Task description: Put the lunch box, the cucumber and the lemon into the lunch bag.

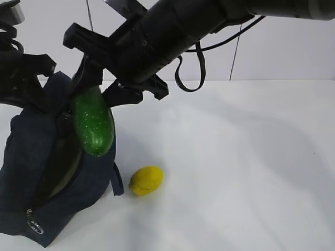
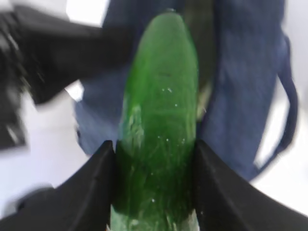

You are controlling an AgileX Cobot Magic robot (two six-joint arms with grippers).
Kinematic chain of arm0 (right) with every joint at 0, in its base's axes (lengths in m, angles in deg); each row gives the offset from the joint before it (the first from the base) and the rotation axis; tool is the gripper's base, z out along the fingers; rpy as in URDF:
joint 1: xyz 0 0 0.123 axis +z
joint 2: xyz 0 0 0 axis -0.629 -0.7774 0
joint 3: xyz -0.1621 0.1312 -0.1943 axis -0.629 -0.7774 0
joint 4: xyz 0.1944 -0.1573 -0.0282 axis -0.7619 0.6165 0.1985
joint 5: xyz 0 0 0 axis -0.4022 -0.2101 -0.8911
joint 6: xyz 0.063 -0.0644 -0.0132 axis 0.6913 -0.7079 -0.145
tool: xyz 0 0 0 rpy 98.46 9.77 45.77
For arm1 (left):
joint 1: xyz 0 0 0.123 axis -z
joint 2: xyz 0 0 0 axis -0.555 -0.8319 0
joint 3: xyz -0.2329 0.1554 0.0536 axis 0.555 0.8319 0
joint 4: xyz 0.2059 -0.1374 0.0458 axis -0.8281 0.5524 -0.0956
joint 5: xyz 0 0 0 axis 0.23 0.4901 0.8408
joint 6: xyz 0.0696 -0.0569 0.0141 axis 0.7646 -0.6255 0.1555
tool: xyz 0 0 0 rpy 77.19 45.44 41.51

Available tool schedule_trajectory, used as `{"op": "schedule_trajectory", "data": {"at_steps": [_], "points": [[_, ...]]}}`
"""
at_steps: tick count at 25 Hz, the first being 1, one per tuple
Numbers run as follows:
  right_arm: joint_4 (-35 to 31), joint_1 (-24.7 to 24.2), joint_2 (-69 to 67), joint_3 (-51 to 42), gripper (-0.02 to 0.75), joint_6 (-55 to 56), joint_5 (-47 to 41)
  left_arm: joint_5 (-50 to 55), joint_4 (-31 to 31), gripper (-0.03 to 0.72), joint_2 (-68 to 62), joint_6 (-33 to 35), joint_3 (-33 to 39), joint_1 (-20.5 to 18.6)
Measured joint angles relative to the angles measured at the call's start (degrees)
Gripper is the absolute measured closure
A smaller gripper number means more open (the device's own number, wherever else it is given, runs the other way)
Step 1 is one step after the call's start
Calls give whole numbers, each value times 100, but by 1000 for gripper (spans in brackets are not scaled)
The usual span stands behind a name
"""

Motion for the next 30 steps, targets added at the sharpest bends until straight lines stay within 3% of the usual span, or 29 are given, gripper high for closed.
{"op": "schedule_trajectory", "data": {"at_steps": [11, 30], "points": [[-1137, 0, -929, 0, 372, -169, 436, -34, 44, 695, 0, 10, 0, 0], [-2107, 27, -1198, -43, 353, -2877, 1090, -76, 155, 695, 0, 20, 0, 0]]}}
